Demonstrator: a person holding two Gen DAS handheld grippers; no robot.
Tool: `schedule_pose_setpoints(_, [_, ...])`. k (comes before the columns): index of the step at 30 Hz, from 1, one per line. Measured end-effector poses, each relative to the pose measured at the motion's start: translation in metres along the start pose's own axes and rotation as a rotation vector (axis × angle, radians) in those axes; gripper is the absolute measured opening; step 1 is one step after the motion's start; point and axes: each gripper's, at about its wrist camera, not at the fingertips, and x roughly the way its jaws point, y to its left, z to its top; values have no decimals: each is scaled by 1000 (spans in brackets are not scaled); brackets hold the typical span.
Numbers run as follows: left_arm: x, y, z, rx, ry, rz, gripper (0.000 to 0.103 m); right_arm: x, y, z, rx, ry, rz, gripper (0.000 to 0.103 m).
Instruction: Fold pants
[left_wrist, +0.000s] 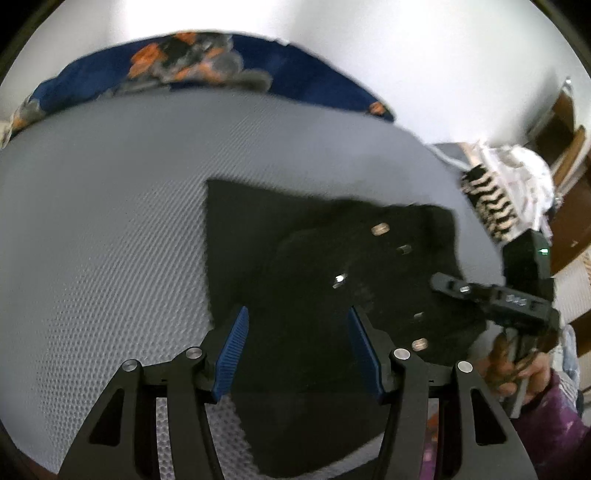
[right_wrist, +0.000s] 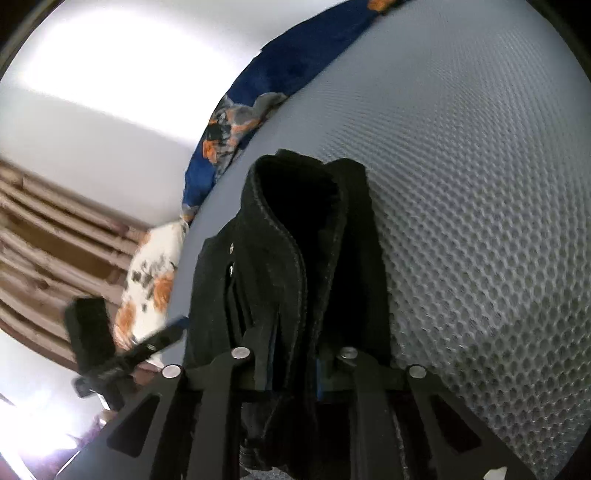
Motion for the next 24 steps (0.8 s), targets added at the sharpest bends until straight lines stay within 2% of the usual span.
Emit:
schedule_pose_setpoints(2, [3,8,-2,-23,4,-8,56,-3,-7,1,54,8,26,26])
schedule_pose_setpoints(4, [3,9,-2,-23,-6,0,56,-10,-7,0,60,16,28,36])
schedule_pose_setpoints(6, [4,9,-1,-2,7,23,56,-23,-5,0,41,2,6,41])
schedule_pose_setpoints(8, [2,9,-2,5,3,20,56,-31,-3,-1,5,-15,-17,39])
schedule_pose_setpoints(9, [2,9,-2,6,-3,17,56,-30,-4,-3,-15,-3,-37,23])
schedule_pose_setpoints(10, [3,8,-2,9,-6,20,57,-28,-6,-5,-18,10,-50,13])
schedule_pose_setpoints(13, [7,8,-5,13,-4,44,57,-26,-6,-10,-30,-11,-95,11])
schedule_pose_setpoints(18, [4,3,-4,28,-45,122,57,-21,6,-13,-79,-22,-178,10])
schedule_pose_setpoints(20, [0,2,-5,20,-75,155,57,-18,6,-11,-71,-20,-186,11])
schedule_pose_setpoints(21, [-1,2,-5,23,-81,175,57,-17,11,-11,-89,-26,-202,12])
schedule_pose_setpoints(24, [-3,-6,-5,55,-102,241,57,-21,26,-11,-114,-87,-265,26])
